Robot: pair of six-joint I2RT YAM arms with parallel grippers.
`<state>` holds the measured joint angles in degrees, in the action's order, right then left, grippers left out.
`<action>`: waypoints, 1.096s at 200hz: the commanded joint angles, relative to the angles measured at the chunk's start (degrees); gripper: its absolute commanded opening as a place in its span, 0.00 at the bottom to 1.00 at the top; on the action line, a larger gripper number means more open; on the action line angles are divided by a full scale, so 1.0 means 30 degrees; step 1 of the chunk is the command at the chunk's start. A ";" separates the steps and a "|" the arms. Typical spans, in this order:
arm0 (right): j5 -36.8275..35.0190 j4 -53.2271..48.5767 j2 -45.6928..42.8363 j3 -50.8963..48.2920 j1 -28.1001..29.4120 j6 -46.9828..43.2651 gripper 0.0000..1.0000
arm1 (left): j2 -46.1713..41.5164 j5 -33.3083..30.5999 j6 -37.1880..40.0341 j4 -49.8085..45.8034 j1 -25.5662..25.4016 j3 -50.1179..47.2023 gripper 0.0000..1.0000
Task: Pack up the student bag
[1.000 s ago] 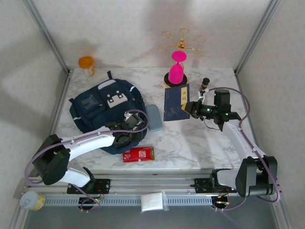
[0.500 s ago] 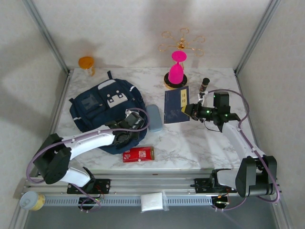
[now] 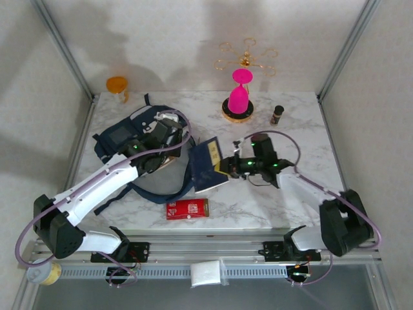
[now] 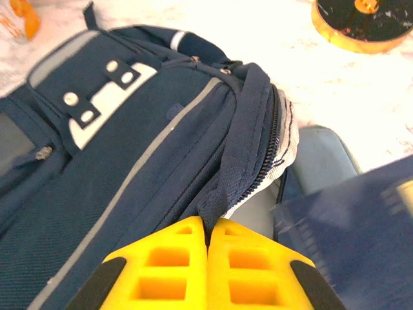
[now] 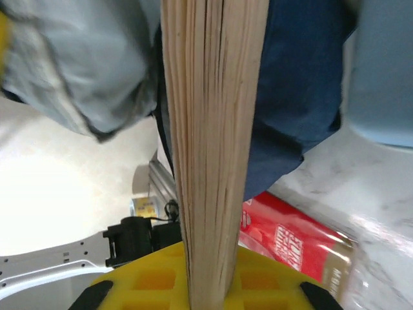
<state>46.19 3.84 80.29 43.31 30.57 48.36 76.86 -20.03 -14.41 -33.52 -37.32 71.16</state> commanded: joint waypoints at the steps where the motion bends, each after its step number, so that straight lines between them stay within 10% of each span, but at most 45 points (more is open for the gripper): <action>1: -0.0683 0.4131 0.2620 0.1621 0.1588 0.2093 0.00 | -0.0547 -0.1284 0.1157 -0.0014 0.0245 0.1754 0.00; 82: -0.0452 0.5020 1.3802 1.2347 0.4243 0.2349 0.00 | -0.0863 -0.0444 0.1377 0.0190 0.0516 0.3176 0.00; 165: -0.3420 -0.1128 0.4075 0.5312 0.3170 -0.1155 0.00 | -0.0850 -0.0278 0.1061 0.0483 0.0963 0.2854 0.00; 219: -0.1747 0.1743 0.8048 0.8593 0.4167 0.0265 0.00 | -0.1260 -0.0384 0.0677 0.0344 0.1073 0.2993 0.00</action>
<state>39.27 4.69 97.36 63.07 42.17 48.03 76.79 -20.40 -11.03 -37.50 -34.61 77.62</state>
